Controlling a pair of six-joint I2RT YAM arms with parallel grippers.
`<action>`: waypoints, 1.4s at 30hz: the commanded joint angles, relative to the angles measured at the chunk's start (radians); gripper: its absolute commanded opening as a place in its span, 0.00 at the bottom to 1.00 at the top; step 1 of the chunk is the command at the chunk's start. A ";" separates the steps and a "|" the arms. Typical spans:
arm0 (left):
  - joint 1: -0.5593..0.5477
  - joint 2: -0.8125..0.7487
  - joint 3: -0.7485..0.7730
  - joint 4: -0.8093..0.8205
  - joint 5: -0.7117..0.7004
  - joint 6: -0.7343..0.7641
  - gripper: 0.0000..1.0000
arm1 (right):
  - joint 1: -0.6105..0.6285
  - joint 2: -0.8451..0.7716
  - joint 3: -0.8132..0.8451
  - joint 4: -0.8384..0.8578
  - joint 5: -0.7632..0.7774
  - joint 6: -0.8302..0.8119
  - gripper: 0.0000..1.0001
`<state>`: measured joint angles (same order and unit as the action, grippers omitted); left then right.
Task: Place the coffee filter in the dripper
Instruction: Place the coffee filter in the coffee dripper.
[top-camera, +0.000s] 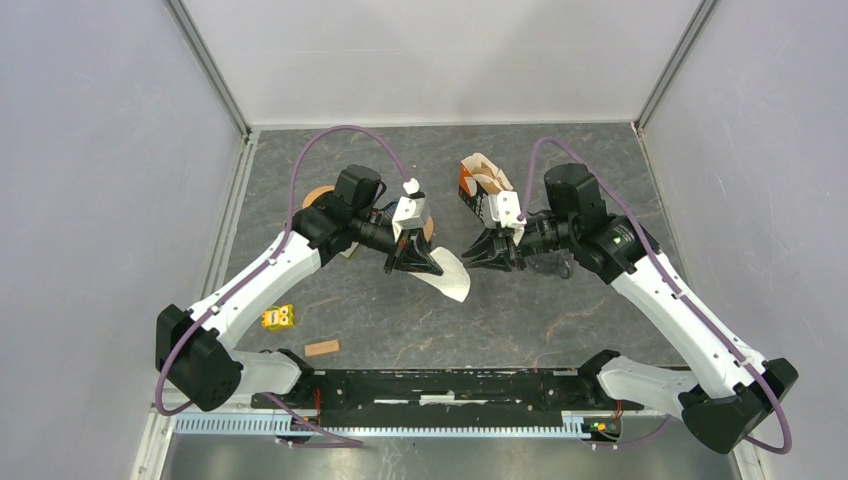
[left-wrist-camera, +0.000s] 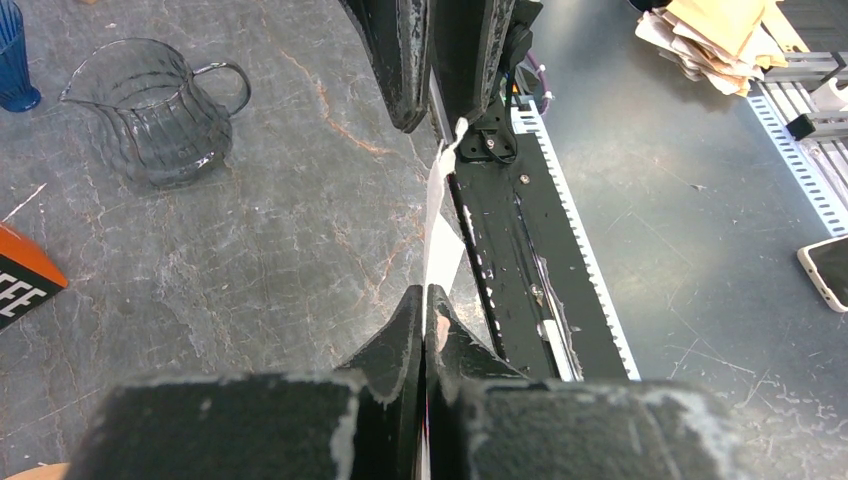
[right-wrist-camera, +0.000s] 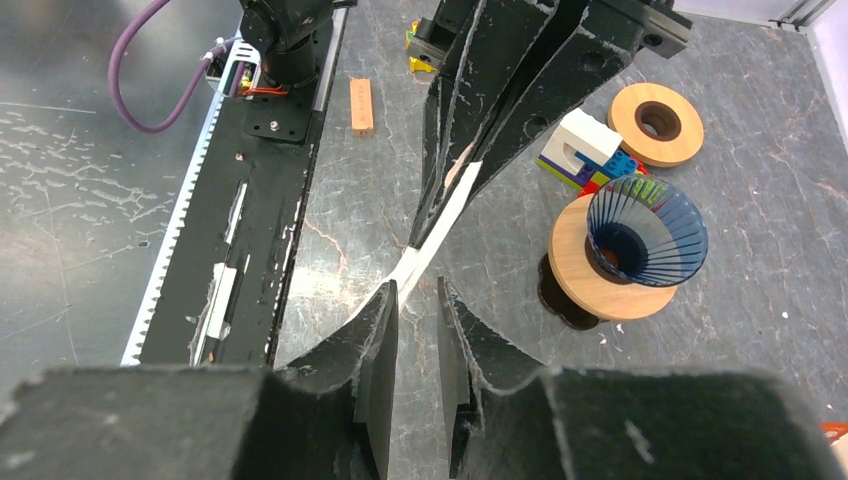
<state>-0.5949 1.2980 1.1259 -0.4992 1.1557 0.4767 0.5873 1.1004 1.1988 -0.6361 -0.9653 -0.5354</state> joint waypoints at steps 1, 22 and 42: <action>0.004 -0.009 0.024 0.025 0.005 -0.017 0.02 | 0.002 -0.009 -0.026 0.034 -0.027 0.010 0.26; 0.004 -0.003 0.022 0.046 -0.055 -0.041 0.02 | 0.002 -0.001 -0.023 0.059 -0.017 0.043 0.13; 0.004 -0.013 0.003 0.071 -0.018 -0.060 0.02 | 0.002 -0.015 -0.055 0.127 0.149 0.101 0.00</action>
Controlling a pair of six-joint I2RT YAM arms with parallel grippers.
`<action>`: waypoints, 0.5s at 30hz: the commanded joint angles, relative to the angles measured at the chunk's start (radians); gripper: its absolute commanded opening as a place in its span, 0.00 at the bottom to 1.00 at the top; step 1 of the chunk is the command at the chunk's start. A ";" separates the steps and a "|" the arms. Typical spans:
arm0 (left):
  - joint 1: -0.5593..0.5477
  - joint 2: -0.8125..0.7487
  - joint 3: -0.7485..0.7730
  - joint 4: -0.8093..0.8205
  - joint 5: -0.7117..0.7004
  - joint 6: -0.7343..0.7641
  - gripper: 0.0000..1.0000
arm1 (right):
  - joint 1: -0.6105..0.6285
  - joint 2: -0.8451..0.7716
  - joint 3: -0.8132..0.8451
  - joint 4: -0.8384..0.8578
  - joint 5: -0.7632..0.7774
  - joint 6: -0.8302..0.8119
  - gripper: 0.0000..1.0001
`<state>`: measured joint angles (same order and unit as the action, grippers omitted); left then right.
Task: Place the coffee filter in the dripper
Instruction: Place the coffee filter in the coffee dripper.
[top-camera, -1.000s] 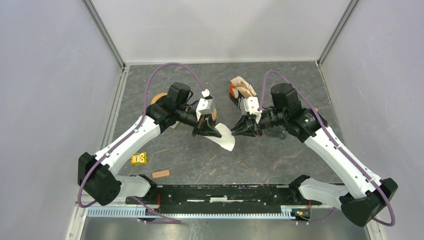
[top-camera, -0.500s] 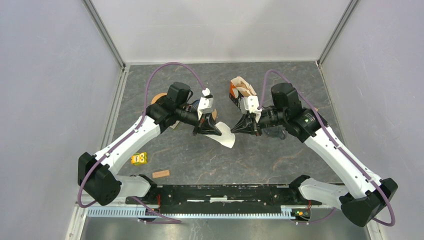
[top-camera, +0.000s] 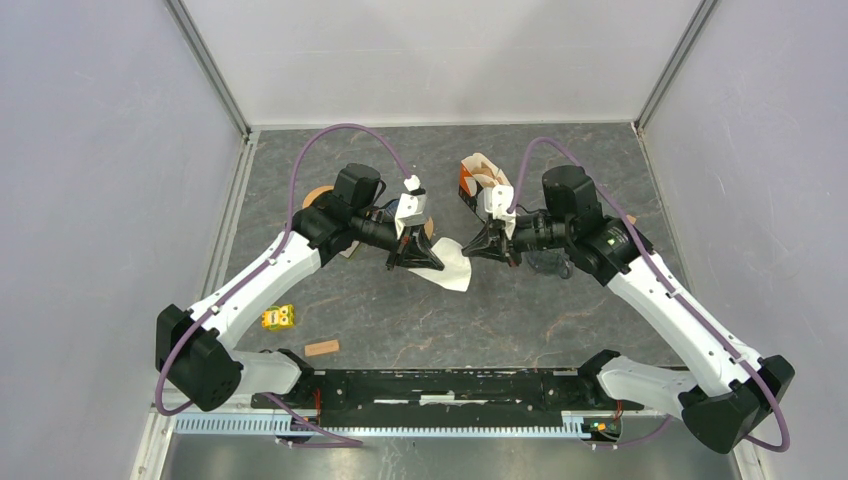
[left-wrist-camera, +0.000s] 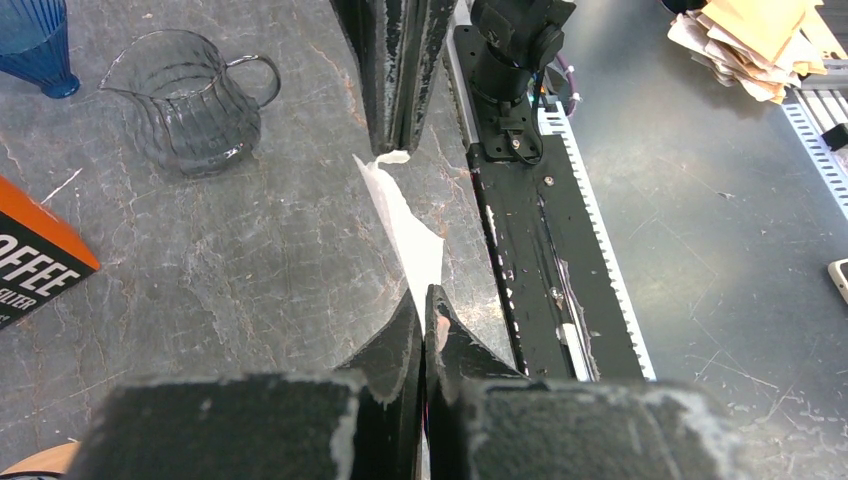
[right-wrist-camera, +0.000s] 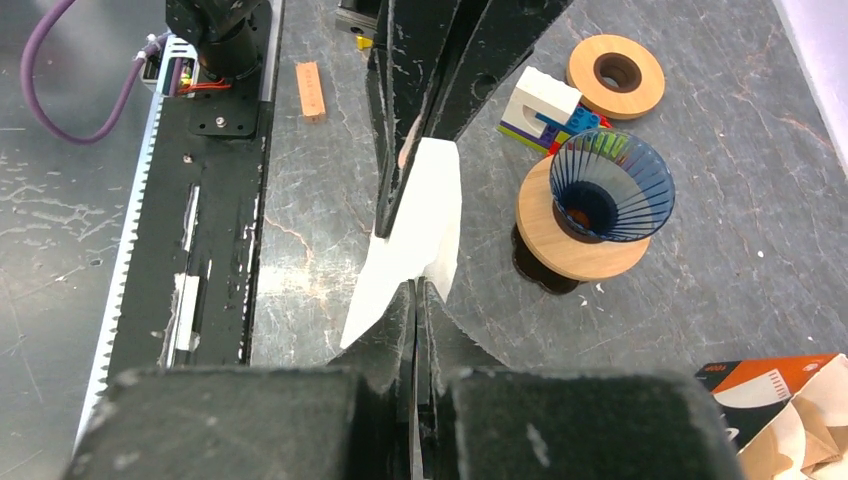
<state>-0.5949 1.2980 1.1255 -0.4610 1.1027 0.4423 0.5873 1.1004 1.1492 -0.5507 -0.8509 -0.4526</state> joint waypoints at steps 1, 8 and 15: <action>0.003 -0.013 0.003 0.033 0.037 -0.024 0.02 | 0.001 -0.015 -0.005 0.041 0.036 0.016 0.00; 0.004 -0.016 0.000 0.032 0.038 -0.018 0.02 | 0.002 -0.020 -0.010 0.028 0.035 -0.008 0.08; 0.004 -0.016 0.002 0.031 0.037 -0.018 0.02 | 0.002 -0.019 -0.020 0.023 0.017 -0.009 0.11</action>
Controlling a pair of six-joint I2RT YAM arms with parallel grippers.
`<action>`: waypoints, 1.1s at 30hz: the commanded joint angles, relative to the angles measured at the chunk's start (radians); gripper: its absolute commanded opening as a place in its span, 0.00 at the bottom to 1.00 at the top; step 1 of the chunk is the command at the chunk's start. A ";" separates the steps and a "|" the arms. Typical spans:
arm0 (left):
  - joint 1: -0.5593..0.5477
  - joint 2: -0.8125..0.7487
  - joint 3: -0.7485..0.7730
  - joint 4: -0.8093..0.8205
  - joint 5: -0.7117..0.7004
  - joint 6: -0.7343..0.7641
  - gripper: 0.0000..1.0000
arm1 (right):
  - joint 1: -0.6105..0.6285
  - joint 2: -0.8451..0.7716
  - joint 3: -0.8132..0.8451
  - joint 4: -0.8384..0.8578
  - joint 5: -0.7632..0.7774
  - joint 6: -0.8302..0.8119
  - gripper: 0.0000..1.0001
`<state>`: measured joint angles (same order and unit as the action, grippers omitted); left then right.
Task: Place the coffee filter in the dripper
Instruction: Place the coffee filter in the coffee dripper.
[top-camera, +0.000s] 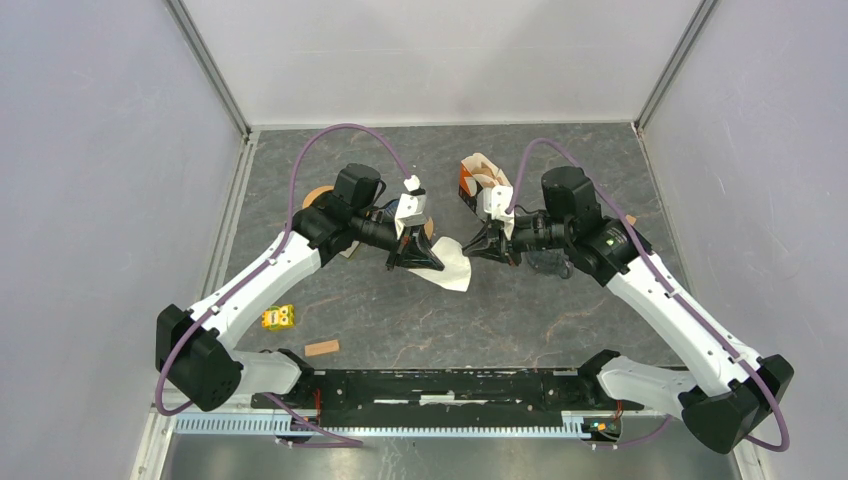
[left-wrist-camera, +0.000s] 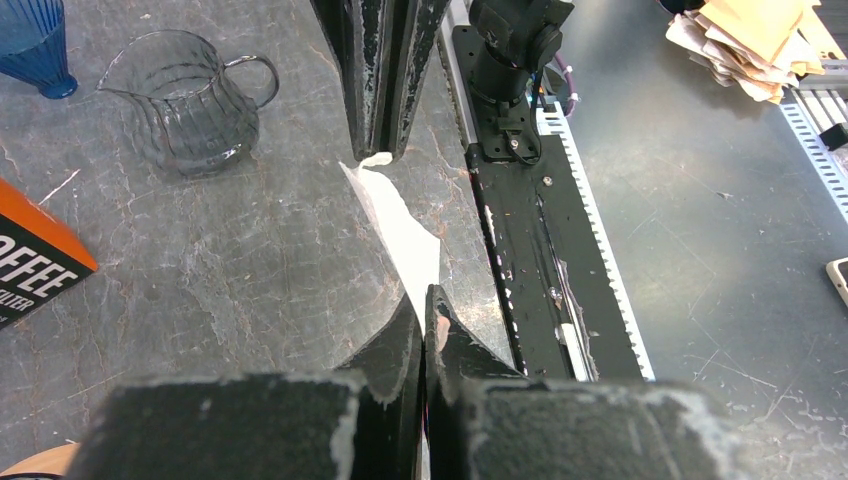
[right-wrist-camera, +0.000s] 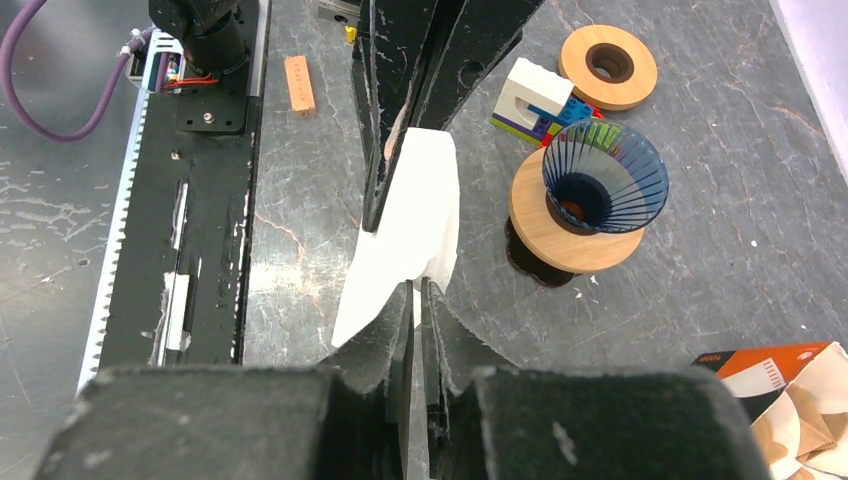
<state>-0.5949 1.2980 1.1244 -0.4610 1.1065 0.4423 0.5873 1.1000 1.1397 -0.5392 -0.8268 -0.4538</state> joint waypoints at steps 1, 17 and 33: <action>0.004 -0.017 0.004 0.031 0.033 -0.019 0.02 | 0.002 -0.015 -0.011 0.014 -0.011 -0.007 0.12; 0.004 -0.012 0.005 0.031 0.034 -0.010 0.02 | 0.002 0.023 0.005 0.042 -0.064 0.030 0.13; 0.006 -0.014 0.005 0.022 0.043 0.007 0.02 | 0.003 0.031 0.017 0.051 -0.050 0.046 0.13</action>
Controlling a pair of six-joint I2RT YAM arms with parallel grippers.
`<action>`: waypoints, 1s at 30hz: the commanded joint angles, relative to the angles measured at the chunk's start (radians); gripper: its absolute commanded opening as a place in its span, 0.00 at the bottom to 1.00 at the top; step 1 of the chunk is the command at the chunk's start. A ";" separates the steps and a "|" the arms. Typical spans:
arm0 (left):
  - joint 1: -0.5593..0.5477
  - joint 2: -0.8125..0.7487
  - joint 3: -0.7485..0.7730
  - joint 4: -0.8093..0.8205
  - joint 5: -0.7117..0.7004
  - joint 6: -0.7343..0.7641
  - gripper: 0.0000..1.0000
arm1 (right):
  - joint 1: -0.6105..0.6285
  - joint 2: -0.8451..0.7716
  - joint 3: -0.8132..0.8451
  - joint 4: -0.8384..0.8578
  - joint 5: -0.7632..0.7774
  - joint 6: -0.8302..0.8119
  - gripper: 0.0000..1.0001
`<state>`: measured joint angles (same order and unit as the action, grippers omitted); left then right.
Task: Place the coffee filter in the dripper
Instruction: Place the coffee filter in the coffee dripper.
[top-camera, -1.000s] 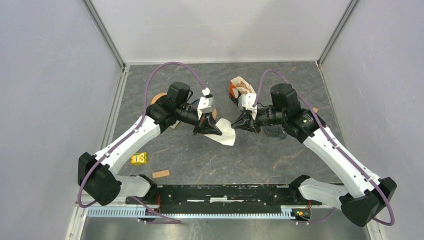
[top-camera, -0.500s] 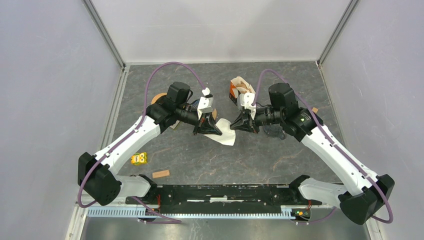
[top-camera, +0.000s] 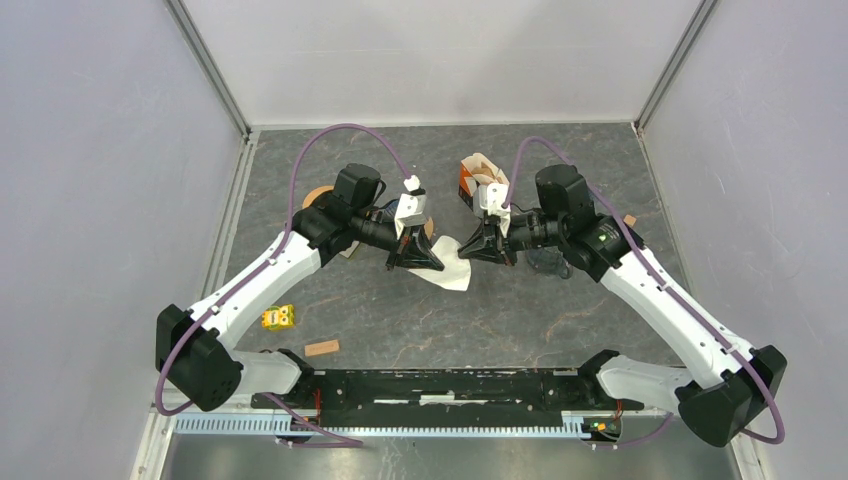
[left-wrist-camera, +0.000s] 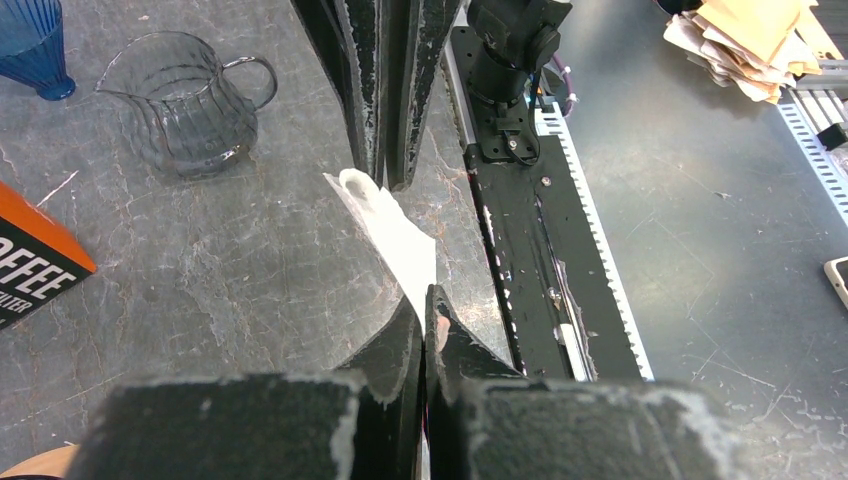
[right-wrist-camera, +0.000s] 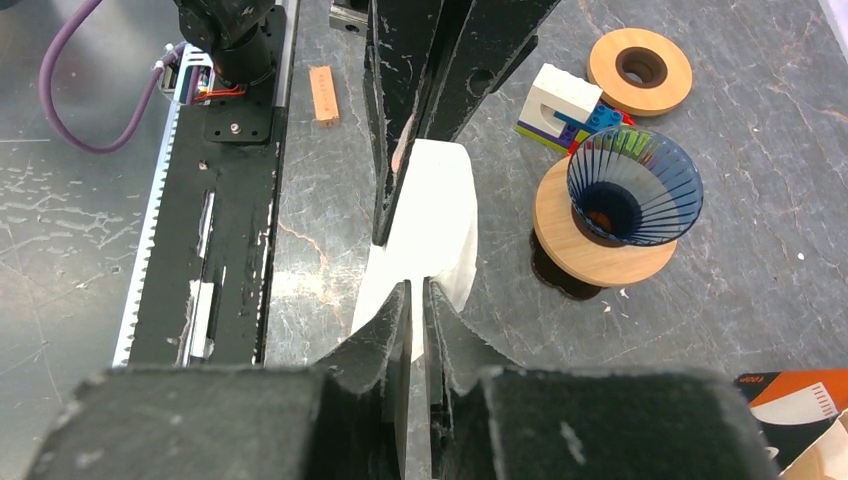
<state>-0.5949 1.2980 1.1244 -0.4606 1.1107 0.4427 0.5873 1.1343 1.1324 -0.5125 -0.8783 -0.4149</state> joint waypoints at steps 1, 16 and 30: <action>0.007 -0.013 0.006 0.014 0.036 0.023 0.02 | 0.003 -0.009 0.024 0.016 0.010 -0.004 0.13; 0.033 -0.010 0.034 -0.068 0.112 0.141 0.02 | -0.059 -0.134 -0.026 -0.125 0.022 -0.176 0.18; 0.035 0.011 0.033 -0.060 0.163 0.138 0.02 | -0.057 -0.074 -0.062 -0.082 -0.158 -0.126 0.29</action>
<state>-0.5659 1.3010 1.1248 -0.5297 1.2331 0.5400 0.5297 1.0527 1.0763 -0.6285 -0.9707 -0.5617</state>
